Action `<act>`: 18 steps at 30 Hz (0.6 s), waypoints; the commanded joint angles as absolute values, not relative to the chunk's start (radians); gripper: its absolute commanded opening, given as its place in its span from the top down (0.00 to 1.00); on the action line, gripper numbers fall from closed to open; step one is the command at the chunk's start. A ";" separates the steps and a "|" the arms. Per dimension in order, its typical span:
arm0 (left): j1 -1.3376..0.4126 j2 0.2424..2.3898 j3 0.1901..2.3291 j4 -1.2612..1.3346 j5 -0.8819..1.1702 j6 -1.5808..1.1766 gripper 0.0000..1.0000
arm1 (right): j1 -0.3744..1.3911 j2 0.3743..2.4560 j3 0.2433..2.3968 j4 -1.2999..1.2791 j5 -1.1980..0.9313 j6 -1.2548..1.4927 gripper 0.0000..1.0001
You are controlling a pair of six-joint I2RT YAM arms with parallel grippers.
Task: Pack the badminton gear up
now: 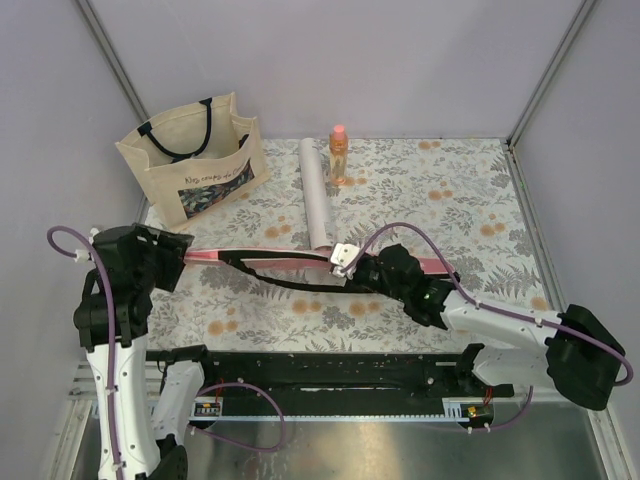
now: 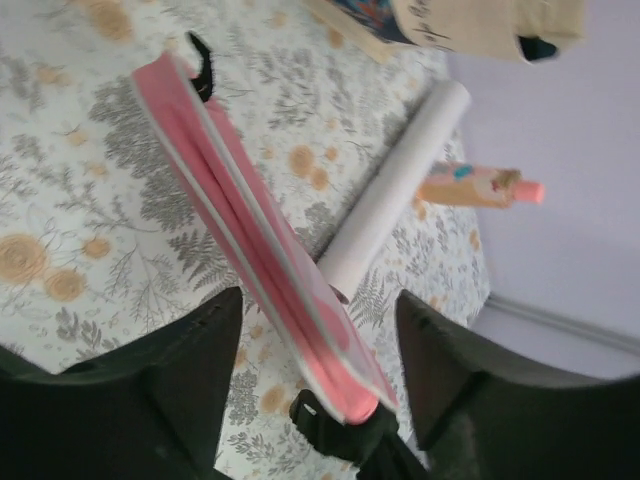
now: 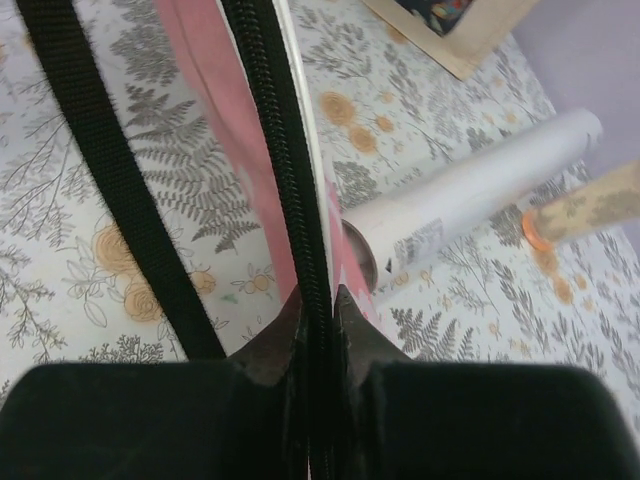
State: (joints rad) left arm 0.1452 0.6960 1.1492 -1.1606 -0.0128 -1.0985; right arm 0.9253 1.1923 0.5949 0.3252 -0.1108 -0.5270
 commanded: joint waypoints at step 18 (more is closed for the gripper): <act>0.132 0.675 0.994 -0.657 0.420 -0.801 0.01 | 0.595 0.939 1.144 -0.145 0.313 0.196 1.00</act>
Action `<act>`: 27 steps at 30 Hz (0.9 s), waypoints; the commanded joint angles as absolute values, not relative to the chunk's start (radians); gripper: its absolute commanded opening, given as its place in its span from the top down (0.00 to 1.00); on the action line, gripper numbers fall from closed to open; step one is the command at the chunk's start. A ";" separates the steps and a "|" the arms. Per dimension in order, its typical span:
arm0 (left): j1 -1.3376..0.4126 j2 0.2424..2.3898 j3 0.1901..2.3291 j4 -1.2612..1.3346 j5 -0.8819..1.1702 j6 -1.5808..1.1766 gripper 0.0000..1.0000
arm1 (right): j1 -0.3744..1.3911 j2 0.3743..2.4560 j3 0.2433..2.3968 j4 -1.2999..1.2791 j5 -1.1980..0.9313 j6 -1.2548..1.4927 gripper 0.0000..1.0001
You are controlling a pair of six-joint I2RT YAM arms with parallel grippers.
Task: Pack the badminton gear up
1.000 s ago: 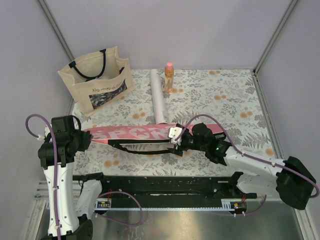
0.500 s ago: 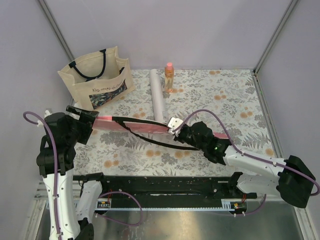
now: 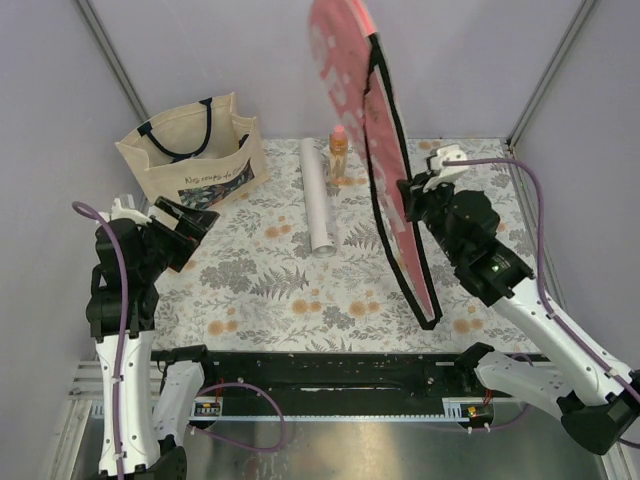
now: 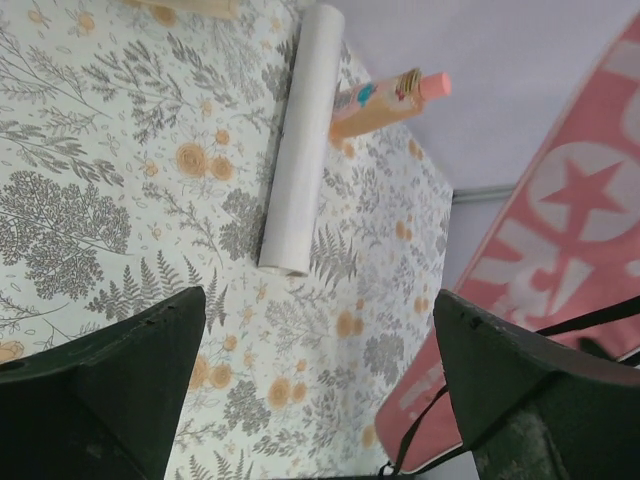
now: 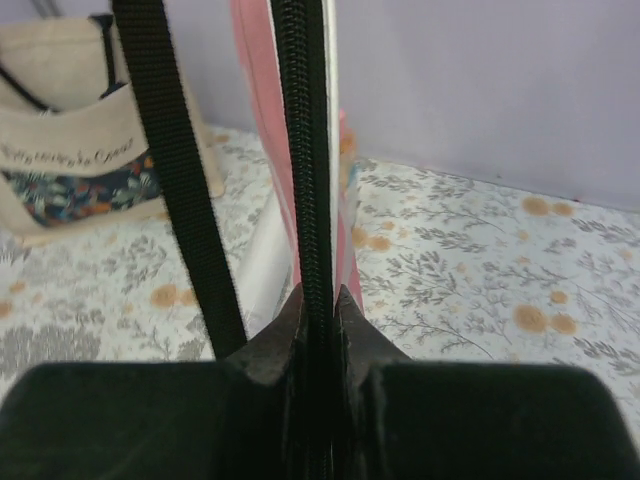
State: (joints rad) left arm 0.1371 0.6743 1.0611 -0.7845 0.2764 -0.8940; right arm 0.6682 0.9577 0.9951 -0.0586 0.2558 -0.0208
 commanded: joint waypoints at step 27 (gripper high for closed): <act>-0.199 0.732 0.827 -0.416 0.479 -0.528 0.01 | 0.166 1.143 0.585 0.573 0.115 1.005 1.00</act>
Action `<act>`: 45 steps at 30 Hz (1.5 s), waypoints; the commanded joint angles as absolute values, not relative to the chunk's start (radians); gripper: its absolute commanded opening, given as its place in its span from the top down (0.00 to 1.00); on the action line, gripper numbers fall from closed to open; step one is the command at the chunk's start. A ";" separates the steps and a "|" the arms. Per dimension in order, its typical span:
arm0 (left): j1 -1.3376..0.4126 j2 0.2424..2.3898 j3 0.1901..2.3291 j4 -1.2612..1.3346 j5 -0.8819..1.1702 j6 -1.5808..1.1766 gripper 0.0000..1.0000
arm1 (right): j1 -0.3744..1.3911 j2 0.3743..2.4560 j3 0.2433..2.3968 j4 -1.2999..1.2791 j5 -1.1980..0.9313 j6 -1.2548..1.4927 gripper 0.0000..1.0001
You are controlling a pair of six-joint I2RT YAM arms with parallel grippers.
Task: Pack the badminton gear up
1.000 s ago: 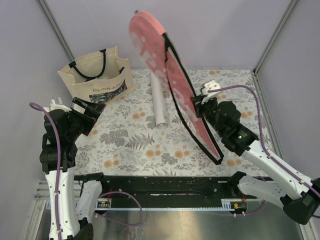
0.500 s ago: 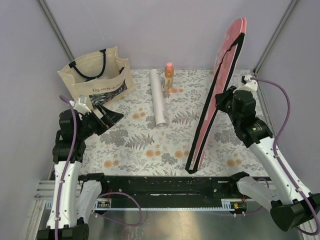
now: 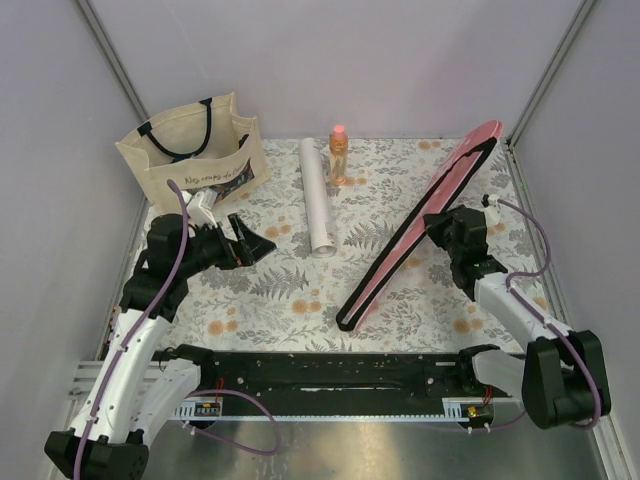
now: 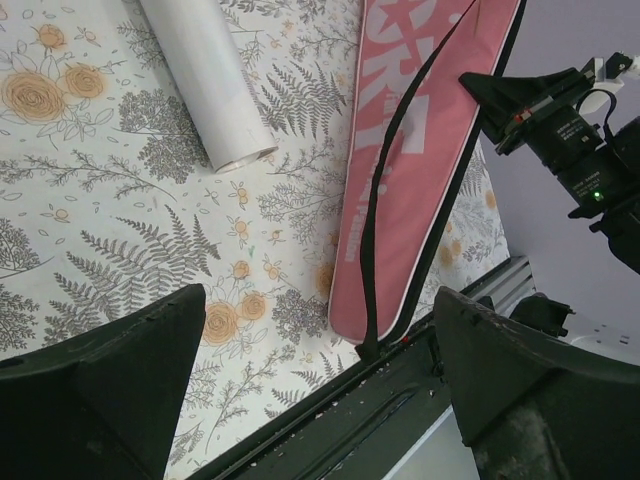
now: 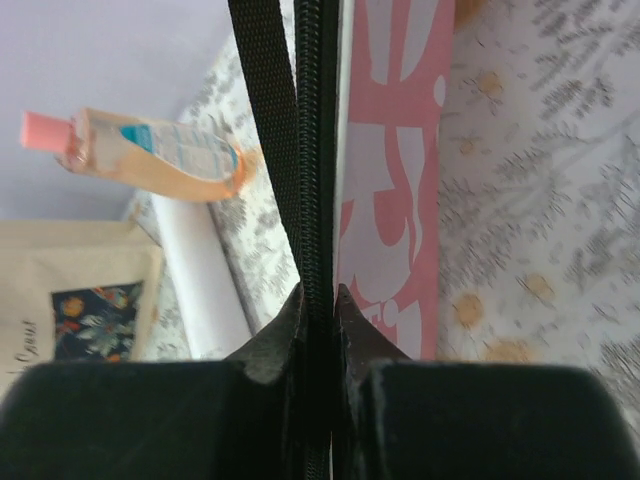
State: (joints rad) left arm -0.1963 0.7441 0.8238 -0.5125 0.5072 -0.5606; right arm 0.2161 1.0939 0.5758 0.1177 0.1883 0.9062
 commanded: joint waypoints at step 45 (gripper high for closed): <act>-0.199 0.589 0.993 -0.439 0.413 -0.460 0.01 | 0.071 0.632 1.065 -0.724 -0.360 0.511 0.01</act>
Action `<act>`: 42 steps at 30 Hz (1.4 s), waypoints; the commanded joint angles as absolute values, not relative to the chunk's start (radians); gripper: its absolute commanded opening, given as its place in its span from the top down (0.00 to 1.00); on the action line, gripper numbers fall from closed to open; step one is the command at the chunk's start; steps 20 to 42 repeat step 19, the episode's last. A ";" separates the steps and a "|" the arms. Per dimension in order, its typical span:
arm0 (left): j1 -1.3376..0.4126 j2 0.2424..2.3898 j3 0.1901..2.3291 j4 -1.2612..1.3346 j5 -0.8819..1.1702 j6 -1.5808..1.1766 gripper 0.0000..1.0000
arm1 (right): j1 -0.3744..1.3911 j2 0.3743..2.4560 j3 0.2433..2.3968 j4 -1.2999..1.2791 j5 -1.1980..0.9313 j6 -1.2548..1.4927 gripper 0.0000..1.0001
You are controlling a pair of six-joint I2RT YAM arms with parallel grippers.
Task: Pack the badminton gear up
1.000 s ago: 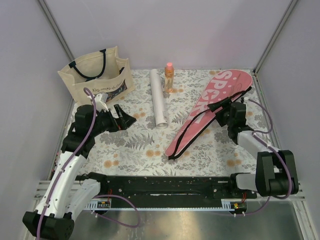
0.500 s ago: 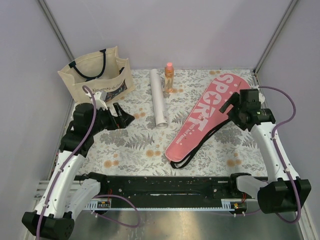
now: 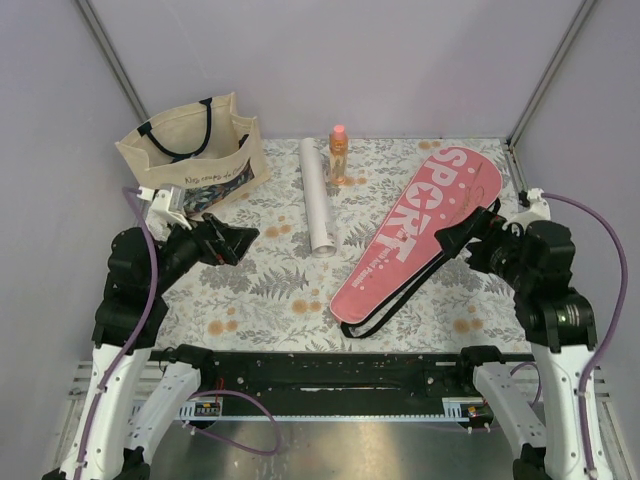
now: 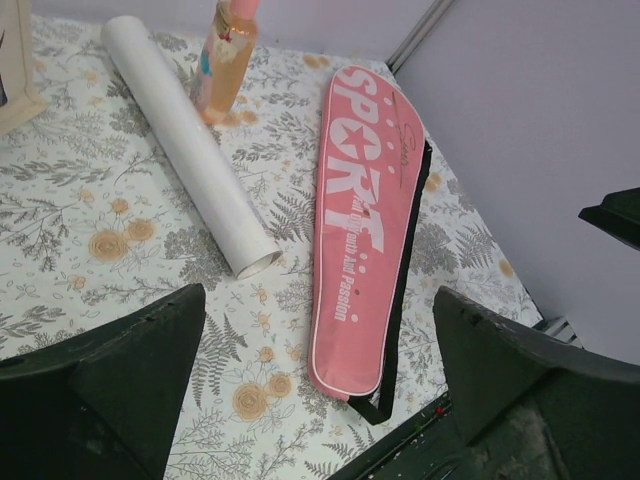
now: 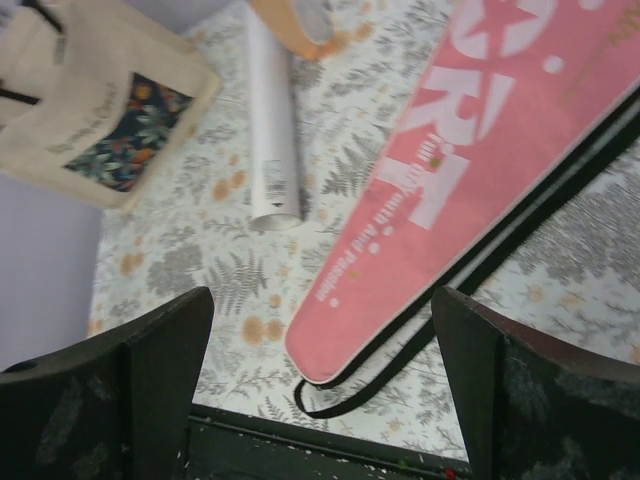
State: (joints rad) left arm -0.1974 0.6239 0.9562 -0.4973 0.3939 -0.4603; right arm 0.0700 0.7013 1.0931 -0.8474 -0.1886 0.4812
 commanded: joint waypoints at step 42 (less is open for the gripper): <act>-0.199 0.589 0.999 -0.486 0.382 -0.479 0.01 | 0.071 0.525 0.979 -0.620 -0.419 0.552 0.00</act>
